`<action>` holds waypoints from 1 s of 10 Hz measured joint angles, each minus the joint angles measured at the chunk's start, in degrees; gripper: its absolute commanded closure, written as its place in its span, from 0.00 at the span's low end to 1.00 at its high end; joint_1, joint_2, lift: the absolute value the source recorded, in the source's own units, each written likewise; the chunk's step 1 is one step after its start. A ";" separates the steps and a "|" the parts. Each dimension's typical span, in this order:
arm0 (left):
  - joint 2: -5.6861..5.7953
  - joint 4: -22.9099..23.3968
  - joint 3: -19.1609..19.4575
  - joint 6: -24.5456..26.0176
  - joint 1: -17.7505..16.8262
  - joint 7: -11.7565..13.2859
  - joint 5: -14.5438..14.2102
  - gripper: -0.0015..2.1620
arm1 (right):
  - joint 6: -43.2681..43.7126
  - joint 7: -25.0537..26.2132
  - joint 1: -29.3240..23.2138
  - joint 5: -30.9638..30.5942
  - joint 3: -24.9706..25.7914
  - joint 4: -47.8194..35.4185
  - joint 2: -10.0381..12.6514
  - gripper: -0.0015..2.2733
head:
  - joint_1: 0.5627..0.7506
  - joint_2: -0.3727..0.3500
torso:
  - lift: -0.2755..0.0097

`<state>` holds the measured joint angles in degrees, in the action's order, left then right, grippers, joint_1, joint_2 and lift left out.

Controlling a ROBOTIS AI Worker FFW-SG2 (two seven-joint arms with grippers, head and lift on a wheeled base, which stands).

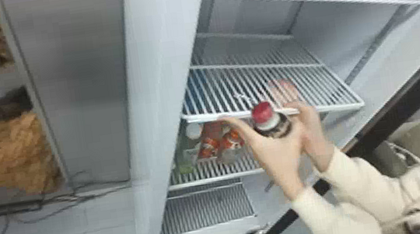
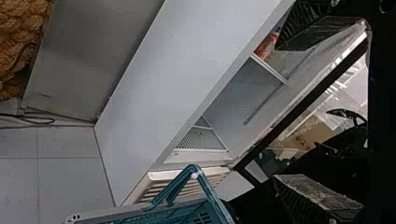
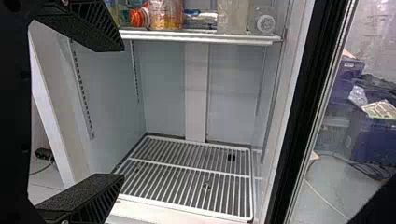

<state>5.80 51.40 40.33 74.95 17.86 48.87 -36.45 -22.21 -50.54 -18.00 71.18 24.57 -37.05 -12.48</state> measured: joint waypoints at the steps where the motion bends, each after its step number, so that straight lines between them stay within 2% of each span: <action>1: 0.00 0.00 0.00 0.00 0.00 0.00 0.00 0.00 | 0.00 0.00 0.00 0.00 0.00 0.00 0.00 0.00 | 0.70 0.03 | 0.97; 10: 0.00 0.00 0.00 0.00 0.00 0.00 0.00 0.00 | 0.00 0.00 0.00 0.00 0.00 0.00 0.00 0.00 | 0.70 0.03 | 0.97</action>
<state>5.80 51.40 40.33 74.95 17.86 48.87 -36.45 -22.21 -50.54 -18.00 71.18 24.57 -37.05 -12.48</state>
